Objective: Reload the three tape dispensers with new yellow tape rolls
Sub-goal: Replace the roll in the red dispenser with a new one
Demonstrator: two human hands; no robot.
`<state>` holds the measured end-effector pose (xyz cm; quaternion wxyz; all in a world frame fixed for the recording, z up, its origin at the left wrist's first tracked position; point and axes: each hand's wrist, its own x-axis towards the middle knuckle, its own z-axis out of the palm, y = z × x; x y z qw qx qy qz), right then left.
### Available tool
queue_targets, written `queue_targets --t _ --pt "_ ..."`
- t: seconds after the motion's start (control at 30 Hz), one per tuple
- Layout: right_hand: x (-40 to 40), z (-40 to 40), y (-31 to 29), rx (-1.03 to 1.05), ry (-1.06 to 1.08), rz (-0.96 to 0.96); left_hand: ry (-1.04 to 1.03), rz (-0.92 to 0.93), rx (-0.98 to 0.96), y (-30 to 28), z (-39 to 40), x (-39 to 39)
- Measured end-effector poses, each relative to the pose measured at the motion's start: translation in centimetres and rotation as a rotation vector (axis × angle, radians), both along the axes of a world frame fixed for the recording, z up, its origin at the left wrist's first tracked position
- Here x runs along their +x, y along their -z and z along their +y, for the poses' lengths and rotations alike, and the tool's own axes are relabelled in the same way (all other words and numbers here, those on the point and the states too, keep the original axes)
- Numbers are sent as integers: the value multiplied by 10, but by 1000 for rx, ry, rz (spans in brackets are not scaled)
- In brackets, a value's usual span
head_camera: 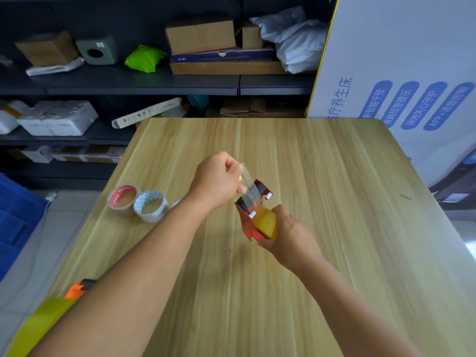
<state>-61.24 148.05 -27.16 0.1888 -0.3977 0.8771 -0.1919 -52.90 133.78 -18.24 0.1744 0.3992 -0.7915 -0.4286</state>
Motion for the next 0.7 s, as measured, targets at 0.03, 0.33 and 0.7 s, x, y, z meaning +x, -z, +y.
queue_targets --t 0.03,0.33,0.7 --pt "-1 1 0 -28 5 -9 -15 17 12 0 -1 1" --pt "-4 13 11 -143 49 -64 -54 68 28 -8 -7 4" --pt "-9 9 6 16 -15 -69 -14 93 24 -20 -16 4"
